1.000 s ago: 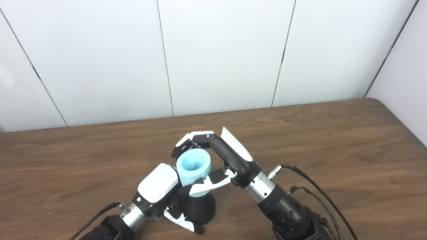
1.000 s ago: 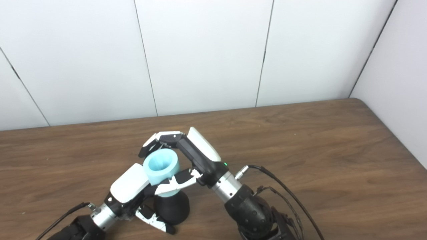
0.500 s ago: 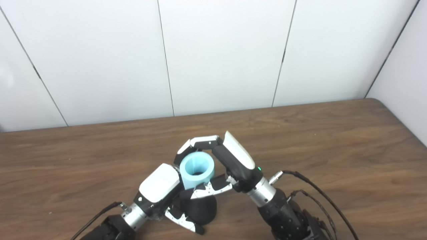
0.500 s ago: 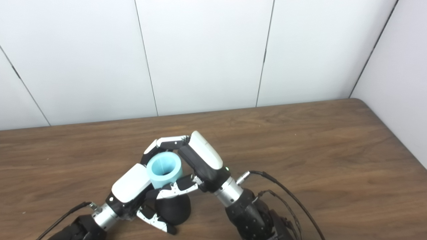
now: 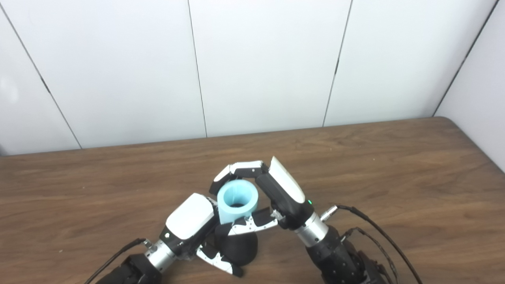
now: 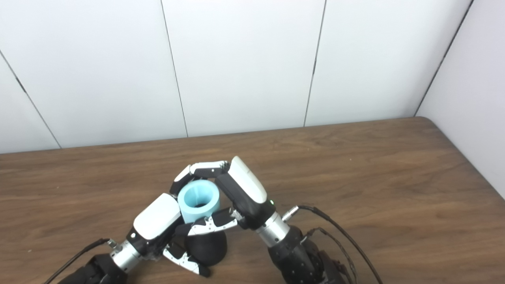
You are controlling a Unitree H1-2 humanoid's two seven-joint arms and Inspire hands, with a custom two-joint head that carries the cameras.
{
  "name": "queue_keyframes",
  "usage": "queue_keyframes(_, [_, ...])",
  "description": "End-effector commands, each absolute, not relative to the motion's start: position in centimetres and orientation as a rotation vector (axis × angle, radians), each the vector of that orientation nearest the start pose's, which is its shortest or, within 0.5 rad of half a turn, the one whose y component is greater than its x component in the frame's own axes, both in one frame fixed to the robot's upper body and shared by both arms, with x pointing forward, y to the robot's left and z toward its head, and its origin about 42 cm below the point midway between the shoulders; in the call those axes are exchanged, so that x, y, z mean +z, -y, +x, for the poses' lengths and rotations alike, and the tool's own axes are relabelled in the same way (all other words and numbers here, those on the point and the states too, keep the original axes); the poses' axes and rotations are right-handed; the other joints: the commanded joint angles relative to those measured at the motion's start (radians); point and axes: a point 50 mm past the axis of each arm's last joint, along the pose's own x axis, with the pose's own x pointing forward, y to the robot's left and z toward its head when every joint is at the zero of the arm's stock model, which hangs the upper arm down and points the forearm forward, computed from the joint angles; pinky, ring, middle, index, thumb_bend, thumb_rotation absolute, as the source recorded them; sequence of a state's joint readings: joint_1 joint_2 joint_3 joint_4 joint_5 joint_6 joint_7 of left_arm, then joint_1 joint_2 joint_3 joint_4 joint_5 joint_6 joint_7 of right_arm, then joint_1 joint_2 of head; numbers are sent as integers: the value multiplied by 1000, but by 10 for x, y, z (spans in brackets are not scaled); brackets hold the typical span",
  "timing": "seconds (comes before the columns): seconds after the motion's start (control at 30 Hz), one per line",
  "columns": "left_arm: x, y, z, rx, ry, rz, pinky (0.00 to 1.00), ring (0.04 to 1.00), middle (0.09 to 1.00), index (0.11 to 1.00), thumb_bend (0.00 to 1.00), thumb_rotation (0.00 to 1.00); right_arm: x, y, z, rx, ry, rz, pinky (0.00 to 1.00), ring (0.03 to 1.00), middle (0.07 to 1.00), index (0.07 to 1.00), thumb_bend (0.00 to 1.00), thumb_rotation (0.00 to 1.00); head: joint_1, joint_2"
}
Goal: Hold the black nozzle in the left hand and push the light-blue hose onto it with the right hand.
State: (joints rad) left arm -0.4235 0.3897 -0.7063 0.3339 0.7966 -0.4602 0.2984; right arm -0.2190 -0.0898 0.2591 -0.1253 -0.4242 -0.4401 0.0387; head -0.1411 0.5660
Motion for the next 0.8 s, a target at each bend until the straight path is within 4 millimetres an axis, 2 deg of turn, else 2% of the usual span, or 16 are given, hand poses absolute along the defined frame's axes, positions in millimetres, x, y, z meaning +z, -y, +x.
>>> queue_keyframes(0.0, [50,-151,297,-806,585,1042,106,161,471,482,524,0,217,139,314,374,838,-471,242,432,481,511,515,0,-1,0])
queue_keyframes(0.03, [50,-151,297,-806,585,1041,106,160,471,482,524,0,217,139,314,376,837,-474,241,439,476,508,516,0,-1,1])
queue_keyframes(0.13, [50,-151,297,-807,587,1043,106,162,471,482,524,0,218,139,314,378,835,-479,257,379,509,537,508,0,-1,1])
queue_keyframes(0.43, [50,-149,298,-802,593,1034,105,159,471,482,524,0,219,135,314,384,815,-489,314,386,517,535,509,0,-1,0])
queue_keyframes(0.57, [51,-149,299,-805,594,1039,107,162,471,482,524,0,220,136,315,380,809,-489,296,385,522,526,510,0,1,-1])
queue_keyframes(0.67, [51,-148,299,-808,591,1040,107,162,471,483,524,0,220,137,316,387,797,-487,359,417,510,514,516,0,0,-2])
queue_keyframes(0.73, [51,-148,300,-806,591,1041,105,159,471,483,524,0,221,138,316,394,783,-490,395,480,509,498,523,26,0,-3])
queue_keyframes(0.77, [51,-148,300,-805,590,1041,104,158,471,483,524,0,222,138,316,396,779,-491,414,507,537,511,607,63,0,-4])
